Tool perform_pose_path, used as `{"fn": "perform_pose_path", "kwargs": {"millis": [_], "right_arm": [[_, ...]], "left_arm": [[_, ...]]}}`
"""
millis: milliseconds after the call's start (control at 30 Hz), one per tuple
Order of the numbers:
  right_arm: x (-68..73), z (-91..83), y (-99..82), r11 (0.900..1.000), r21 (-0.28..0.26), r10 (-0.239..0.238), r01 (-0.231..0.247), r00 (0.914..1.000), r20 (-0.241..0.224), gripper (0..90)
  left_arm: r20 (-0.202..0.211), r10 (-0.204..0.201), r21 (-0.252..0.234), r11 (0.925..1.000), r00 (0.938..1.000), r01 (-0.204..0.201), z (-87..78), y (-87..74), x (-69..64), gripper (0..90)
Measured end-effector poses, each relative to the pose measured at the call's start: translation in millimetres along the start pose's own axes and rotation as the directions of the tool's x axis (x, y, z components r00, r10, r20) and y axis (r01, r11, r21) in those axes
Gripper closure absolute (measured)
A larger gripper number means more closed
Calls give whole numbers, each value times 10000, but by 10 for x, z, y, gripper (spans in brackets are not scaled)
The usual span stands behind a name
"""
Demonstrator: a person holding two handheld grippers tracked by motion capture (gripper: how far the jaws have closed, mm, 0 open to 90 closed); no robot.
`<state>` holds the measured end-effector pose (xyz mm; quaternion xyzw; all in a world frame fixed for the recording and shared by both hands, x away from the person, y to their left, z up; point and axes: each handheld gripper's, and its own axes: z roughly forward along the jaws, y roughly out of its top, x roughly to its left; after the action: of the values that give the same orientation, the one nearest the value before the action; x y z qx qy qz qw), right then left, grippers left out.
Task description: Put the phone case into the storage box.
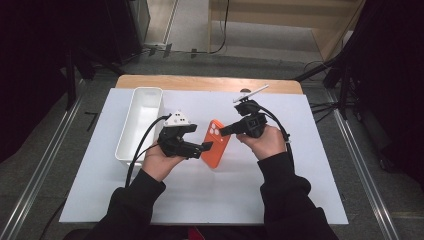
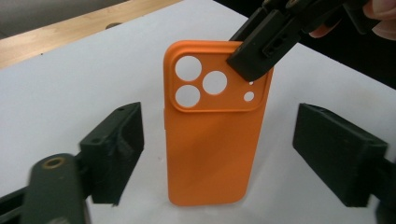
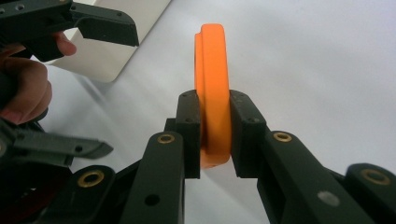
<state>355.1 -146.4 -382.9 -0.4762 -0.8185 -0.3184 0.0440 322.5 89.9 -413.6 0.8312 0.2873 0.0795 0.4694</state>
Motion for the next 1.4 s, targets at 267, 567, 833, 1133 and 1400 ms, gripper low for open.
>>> {"fn": "perform_pose_path", "kwargs": {"millis": [267, 567, 833, 1133, 1400], "right_arm": [[73, -7, 17, 9998, -131, -125, 126, 9999, 79, 744], [76, -14, 19, 9998, -186, -96, 98, 9999, 69, 744], [132, -17, 13, 9997, -156, -180, 180, 9998, 3, 743], [168, -25, 6, 9998, -127, -183, 182, 9998, -40, 743], [222, -21, 0, 9997, -124, -222, 221, 9997, -84, 743]], "left_arm": [[27, -189, 182, 9997, 9998, 189, 50, -6, 10, 0], [-282, 217, -23, 9998, 9994, -218, 95, -6, -37, 0], [-384, 257, -166, 9995, 9989, -264, 148, -3, -65, 0], [-618, 284, 73, 9996, 9977, -280, 216, -9, -93, 0], [-860, 376, 169, 9992, 9956, -362, 268, -12, -141, 0]]}}
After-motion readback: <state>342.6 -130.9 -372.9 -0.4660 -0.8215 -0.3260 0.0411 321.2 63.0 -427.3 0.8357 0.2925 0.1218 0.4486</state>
